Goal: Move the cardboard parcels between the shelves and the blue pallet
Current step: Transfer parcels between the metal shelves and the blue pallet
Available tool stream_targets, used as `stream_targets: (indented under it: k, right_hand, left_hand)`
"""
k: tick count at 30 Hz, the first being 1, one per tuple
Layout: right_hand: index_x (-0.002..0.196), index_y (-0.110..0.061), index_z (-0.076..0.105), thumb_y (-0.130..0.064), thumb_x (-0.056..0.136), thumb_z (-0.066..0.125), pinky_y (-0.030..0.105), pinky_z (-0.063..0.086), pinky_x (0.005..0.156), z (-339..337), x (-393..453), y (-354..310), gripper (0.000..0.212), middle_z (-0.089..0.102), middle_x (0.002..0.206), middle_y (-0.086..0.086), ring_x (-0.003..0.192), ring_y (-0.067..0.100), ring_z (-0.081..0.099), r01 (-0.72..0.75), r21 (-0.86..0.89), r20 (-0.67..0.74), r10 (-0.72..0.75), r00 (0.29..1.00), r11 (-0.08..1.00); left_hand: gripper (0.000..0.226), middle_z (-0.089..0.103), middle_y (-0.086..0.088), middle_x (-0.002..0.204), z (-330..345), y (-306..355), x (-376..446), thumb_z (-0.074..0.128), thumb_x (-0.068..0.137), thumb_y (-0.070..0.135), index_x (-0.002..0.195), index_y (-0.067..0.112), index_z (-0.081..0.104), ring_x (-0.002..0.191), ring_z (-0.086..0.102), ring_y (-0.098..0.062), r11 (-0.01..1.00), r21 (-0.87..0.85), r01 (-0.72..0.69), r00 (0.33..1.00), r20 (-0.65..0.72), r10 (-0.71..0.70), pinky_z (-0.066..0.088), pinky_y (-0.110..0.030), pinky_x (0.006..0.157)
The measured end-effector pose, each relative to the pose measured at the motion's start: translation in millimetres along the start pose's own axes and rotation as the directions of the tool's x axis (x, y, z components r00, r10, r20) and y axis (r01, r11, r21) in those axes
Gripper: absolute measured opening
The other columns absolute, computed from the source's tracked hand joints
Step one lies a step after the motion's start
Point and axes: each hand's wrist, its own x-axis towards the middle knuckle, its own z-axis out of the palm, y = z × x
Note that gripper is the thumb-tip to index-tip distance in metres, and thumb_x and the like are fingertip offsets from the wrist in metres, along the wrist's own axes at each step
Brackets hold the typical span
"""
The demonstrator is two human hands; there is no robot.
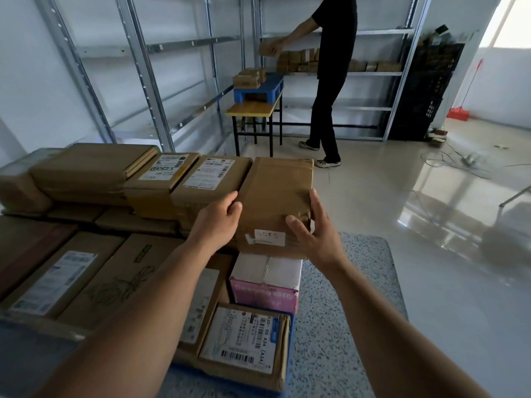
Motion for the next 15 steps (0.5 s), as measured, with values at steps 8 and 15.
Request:
stream_targets:
  k: [8,15]
  right_hand:
    - [0.140,-0.025,0.040,-0.070,0.087,0.024,0.010,0.049,0.060,4,10,8,0.071,0.059,0.113,-0.008,0.088,-0.008,0.064,-0.250,0.404,0.139,0.211,0.967,0.880]
    - [0.147,-0.018,0.030,-0.065,0.091,0.019,0.008,0.048,0.062,7,13,11,0.074,0.054,0.128,0.003,0.096,-0.003,0.058,-0.283,0.336,0.244,0.207,0.947,0.898]
  left_hand:
    - [0.045,0.046,-0.004,0.141,0,0,3,0.034,0.100,0.037,0.142,0.024,0.038,0.118,0.047,-0.015,1.000,-0.012,-0.001,1.000,0.007,0.001,0.033,-0.022,0.083]
    - [0.045,0.053,-0.005,0.134,-4,-10,5,0.033,0.100,0.035,0.142,0.023,0.038,0.084,0.045,0.001,1.000,-0.015,-0.016,1.000,0.015,0.016,0.035,-0.015,0.067]
